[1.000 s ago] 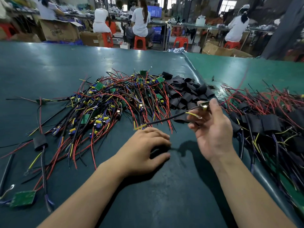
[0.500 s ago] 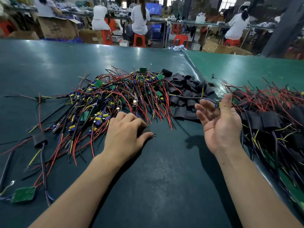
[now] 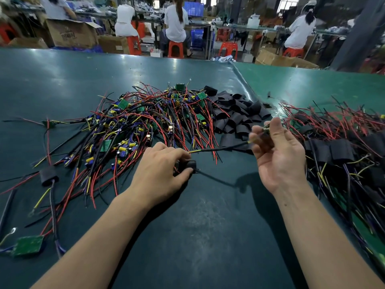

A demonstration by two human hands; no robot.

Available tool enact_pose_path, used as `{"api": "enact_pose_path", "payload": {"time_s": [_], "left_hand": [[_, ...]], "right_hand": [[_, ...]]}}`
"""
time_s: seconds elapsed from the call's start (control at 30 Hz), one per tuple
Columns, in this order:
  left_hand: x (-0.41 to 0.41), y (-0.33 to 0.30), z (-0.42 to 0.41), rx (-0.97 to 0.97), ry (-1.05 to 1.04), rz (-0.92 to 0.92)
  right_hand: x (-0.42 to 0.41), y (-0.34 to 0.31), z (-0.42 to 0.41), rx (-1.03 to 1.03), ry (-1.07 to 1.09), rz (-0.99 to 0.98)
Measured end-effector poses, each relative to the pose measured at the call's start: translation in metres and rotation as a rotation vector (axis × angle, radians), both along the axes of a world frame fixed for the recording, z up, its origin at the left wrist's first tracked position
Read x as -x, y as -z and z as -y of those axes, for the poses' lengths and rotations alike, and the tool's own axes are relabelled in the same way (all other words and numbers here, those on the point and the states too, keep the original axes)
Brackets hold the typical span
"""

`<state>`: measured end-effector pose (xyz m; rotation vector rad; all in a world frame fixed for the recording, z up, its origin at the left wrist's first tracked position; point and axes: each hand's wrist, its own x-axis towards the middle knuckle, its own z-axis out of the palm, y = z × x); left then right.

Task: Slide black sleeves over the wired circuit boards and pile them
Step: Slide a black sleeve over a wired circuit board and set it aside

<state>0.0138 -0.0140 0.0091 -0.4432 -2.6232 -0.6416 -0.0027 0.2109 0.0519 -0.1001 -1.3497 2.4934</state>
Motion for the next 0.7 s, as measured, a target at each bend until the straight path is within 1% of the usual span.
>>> {"api": "enact_pose_path", "payload": {"time_s": [0.07, 0.23, 0.27, 0.33, 0.4, 0.47, 0.57, 0.7], "left_hand": [[0.0, 0.0, -0.001, -0.044, 0.001, -0.037], [0.0, -0.002, -0.002, -0.189, 0.002, -0.104], [0.0, -0.002, -0.003, -0.232, 0.007, -0.12], [0.0, -0.004, -0.003, -0.315, 0.001, -0.168], [0.0, -0.006, -0.004, -0.381, -0.009, -0.223], [0.0, -0.008, -0.005, -0.423, -0.011, -0.267], [-0.001, -0.008, -0.008, -0.442, 0.01, -0.294], [-0.002, -0.007, -0.007, -0.416, 0.041, -0.238]], "right_hand": [[0.0, 0.0, -0.001, -0.035, 0.028, 0.023], [0.001, -0.001, -0.006, -0.014, 0.051, 0.031], [0.0, -0.001, -0.006, -0.018, 0.021, 0.035], [-0.001, -0.002, -0.006, 0.027, -0.11, 0.054], [-0.003, -0.004, -0.007, 0.182, -0.272, 0.065], [-0.004, -0.006, -0.009, 0.328, -0.381, 0.021], [-0.005, -0.007, -0.01, 0.384, -0.435, -0.052], [-0.009, -0.007, -0.011, 0.409, -0.51, -0.089]]}}
